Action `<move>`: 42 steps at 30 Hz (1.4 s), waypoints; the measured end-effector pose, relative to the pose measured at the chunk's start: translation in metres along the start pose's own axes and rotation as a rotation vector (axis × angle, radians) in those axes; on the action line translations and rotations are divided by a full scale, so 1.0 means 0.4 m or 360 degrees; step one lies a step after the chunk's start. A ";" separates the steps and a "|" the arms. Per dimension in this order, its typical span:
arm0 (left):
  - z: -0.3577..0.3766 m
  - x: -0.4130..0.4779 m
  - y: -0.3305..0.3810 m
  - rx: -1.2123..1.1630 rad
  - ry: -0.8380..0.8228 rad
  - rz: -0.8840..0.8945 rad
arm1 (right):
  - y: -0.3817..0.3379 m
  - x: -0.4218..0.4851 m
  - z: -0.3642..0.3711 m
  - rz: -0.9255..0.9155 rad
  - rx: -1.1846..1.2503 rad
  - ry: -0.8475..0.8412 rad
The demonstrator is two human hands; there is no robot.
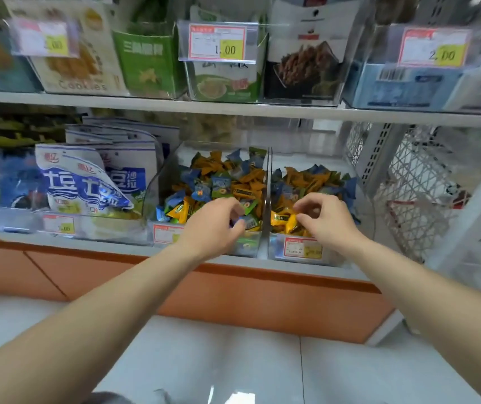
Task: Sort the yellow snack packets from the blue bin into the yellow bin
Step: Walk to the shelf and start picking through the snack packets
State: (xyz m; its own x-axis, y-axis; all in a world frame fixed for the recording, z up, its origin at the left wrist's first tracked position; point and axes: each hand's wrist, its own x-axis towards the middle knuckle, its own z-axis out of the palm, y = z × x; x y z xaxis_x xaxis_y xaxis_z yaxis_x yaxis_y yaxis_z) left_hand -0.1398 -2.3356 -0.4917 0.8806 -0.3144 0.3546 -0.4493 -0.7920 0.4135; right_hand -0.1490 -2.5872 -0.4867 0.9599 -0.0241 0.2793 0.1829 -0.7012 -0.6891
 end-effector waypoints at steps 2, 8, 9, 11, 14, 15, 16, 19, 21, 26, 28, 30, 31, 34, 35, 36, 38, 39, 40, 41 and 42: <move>-0.003 0.025 -0.008 0.0055 0.0114 0.0009 | 0.006 0.028 -0.015 -0.0064 0.0025 0.0045; -0.006 0.125 -0.054 0.0403 0.0080 -0.0032 | 0.005 0.091 -0.012 -0.0158 -0.0101 -0.0070; -0.006 0.137 -0.065 0.0392 -0.0053 -0.0002 | 0.001 0.101 -0.008 -0.0147 -0.0222 -0.0145; -0.003 0.151 -0.089 0.0431 -0.0265 0.0058 | -0.008 0.120 -0.002 -0.0120 -0.0465 -0.0212; -0.001 0.149 -0.134 0.0379 -0.0162 0.0123 | -0.045 0.132 0.016 -0.0303 -0.0431 -0.0036; -0.004 0.147 -0.149 0.0296 -0.0104 0.0104 | -0.066 0.133 0.026 -0.0437 -0.0409 -0.0031; -0.009 0.144 -0.165 0.0223 -0.0061 0.0069 | -0.089 0.137 0.039 -0.0574 -0.0461 -0.0085; -0.025 0.132 -0.204 0.0023 0.0034 -0.0053 | -0.151 0.161 0.099 -0.0817 -0.0799 -0.0401; -0.036 0.121 -0.219 -0.0161 0.0072 -0.0090 | -0.176 0.173 0.147 -0.0795 -0.0974 -0.0601; -0.071 0.093 -0.228 -0.0316 -0.0006 -0.0064 | -0.173 0.166 0.211 -0.0816 -0.1136 -0.0278; -0.084 0.080 -0.222 -0.0383 -0.0171 -0.0046 | -0.169 0.168 0.205 -0.0808 -0.0990 -0.0216; -0.091 0.066 -0.217 -0.0263 -0.0322 0.0060 | -0.171 0.174 0.186 -0.0726 -0.0758 -0.0240; -0.091 0.059 -0.216 -0.0139 -0.0361 0.0116 | -0.173 0.177 0.175 -0.0686 -0.0655 -0.0240; -0.092 0.050 -0.204 0.0010 -0.0321 0.0187 | -0.176 0.184 0.134 -0.0589 -0.0418 -0.0229; -0.092 0.050 -0.197 -0.0034 -0.0278 0.0179 | -0.176 0.184 0.122 -0.0547 -0.0324 -0.0209; -0.092 0.049 -0.187 -0.0097 -0.0223 0.0145 | -0.175 0.182 0.110 -0.0494 -0.0233 -0.0180; -0.088 0.050 -0.166 -0.0212 -0.0080 0.0016 | -0.170 0.165 0.095 -0.0391 -0.0074 -0.0138; -0.088 0.053 -0.157 -0.0255 0.0006 -0.0052 | -0.168 0.153 0.091 -0.0360 0.0003 -0.0139; -0.090 0.056 -0.147 -0.0293 0.0095 -0.0122 | -0.167 0.139 0.087 -0.0342 0.0074 -0.0156; -0.095 0.060 -0.137 -0.0337 0.0185 -0.0195 | -0.165 0.125 0.086 -0.0326 0.0136 -0.0186; -0.102 0.065 -0.128 -0.0402 0.0274 -0.0266 | -0.164 0.114 0.085 -0.0302 0.0201 -0.0220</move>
State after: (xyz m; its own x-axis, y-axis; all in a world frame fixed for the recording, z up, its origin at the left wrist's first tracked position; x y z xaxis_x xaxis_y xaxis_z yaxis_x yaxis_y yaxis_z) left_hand -0.1000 -2.2819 -0.4696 0.9164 -0.0812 0.3920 -0.3430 -0.6639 0.6645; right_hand -0.1101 -2.5180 -0.4515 0.9243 0.2029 0.3232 0.3789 -0.5890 -0.7138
